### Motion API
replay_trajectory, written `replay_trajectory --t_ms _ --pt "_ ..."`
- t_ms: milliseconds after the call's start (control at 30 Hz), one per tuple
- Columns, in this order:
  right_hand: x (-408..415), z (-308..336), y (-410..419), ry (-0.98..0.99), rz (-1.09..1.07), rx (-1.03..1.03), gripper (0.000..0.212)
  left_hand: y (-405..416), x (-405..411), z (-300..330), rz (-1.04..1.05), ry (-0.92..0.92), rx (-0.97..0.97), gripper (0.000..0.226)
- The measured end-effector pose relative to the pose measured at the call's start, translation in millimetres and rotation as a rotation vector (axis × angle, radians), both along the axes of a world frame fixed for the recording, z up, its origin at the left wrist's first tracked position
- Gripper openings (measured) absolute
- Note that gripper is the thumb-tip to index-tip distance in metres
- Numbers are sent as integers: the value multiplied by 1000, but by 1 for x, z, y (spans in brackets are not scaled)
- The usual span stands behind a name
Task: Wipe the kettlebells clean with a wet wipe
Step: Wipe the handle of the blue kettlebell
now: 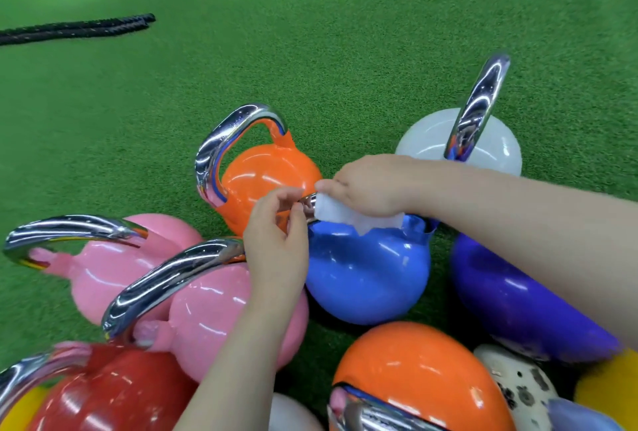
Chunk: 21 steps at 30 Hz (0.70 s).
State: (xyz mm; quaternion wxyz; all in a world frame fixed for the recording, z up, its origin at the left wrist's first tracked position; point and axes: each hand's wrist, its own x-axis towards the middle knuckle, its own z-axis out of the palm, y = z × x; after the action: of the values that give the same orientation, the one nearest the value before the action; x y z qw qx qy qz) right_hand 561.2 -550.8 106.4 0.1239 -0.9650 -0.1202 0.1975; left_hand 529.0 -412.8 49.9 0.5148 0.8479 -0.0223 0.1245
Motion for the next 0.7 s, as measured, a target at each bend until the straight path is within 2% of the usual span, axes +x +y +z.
replay_trajectory --t_ms 67,133,233,333,400,467,533,600,700 --pt "13 8 11 224 4 126 42 1 -1 -1 9 21 -40 18" --pt "18 13 21 321 9 239 19 2 0 -2 43 32 -70 17" --pt "25 3 22 390 -20 252 31 4 2 -4 75 54 -99 27" --pt "26 -5 12 287 75 151 49 5 -1 3 51 12 -90 28" --pt "19 -12 -6 200 99 161 45 7 -6 8 45 -84 16 28" --pt "6 -13 -30 148 74 239 39 7 -12 14 -71 -122 113 31" --pt "-8 -16 -49 175 -34 388 37 4 -14 18 -351 -8 301 34" --pt "-15 -15 -56 242 -129 508 43 1 -19 10 -614 180 614 38" --pt "-4 -13 -46 252 -98 336 54 3 -28 -13 -756 356 900 60"
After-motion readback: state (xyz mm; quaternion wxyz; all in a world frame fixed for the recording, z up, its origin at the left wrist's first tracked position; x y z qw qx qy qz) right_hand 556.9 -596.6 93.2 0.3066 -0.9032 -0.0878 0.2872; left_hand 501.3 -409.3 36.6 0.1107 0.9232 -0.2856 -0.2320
